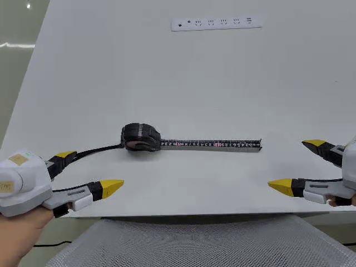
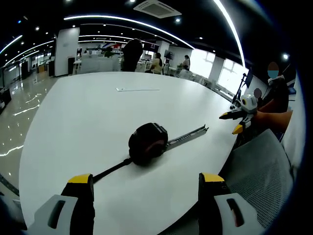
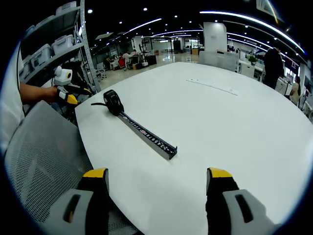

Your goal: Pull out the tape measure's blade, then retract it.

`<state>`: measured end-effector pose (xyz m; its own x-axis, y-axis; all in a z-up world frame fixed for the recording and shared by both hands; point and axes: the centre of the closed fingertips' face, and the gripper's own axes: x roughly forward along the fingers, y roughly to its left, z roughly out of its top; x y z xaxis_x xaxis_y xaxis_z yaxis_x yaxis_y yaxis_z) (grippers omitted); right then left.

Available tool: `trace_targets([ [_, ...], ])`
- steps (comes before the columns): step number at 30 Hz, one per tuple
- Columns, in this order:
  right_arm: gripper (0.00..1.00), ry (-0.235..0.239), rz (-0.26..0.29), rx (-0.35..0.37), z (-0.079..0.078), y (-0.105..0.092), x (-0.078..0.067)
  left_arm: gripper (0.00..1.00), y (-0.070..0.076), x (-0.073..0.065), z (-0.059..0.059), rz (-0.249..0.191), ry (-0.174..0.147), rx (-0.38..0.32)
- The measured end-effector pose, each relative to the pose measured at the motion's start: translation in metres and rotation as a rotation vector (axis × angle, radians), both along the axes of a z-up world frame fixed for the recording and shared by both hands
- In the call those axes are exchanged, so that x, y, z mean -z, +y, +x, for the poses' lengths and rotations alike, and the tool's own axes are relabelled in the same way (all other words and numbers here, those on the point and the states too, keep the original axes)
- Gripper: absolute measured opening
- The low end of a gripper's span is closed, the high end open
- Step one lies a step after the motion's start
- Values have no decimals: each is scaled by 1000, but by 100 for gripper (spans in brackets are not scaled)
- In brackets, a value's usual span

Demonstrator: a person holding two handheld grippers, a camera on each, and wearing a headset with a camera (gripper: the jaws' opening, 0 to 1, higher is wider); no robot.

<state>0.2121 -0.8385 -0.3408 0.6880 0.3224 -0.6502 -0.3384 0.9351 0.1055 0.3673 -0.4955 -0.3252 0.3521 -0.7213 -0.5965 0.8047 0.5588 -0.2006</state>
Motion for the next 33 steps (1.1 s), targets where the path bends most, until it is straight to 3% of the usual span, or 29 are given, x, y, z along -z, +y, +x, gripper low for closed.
trace_targets([
  [15, 81, -3, -6, 14, -8, -3, 1, 85, -1, -1, 1, 1, -1, 4],
  [33, 79, -22, -11, 2, -3, -3, -1, 84, -9, -3, 4, 2, -4, 8],
])
